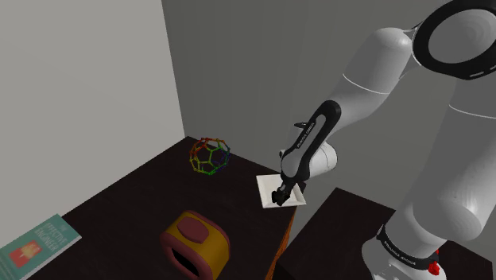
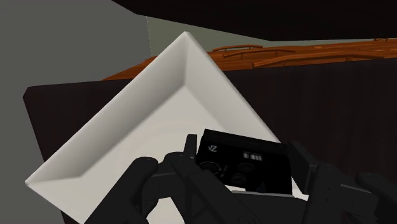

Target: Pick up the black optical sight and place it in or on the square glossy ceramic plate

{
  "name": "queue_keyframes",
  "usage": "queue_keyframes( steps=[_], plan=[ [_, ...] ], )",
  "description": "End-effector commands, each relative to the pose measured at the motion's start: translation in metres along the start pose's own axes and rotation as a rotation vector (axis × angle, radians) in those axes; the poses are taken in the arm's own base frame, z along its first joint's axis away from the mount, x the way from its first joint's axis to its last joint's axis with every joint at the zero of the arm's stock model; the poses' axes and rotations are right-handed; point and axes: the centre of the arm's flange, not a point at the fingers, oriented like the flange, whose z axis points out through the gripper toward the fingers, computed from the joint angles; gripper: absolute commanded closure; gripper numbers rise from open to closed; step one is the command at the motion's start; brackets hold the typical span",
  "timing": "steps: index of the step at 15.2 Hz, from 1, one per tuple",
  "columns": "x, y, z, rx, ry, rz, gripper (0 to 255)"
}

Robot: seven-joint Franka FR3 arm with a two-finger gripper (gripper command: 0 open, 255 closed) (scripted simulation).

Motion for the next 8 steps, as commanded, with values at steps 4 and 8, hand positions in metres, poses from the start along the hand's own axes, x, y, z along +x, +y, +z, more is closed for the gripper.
queue_keyframes(
  steps=[4, 8],
  plan=[
    [0.0, -0.002, -0.016, 0.0, 0.0, 0.0, 255],
    [0.001, -0.004, -0.037, 0.0, 0.0, 0.0, 255]
  ],
)
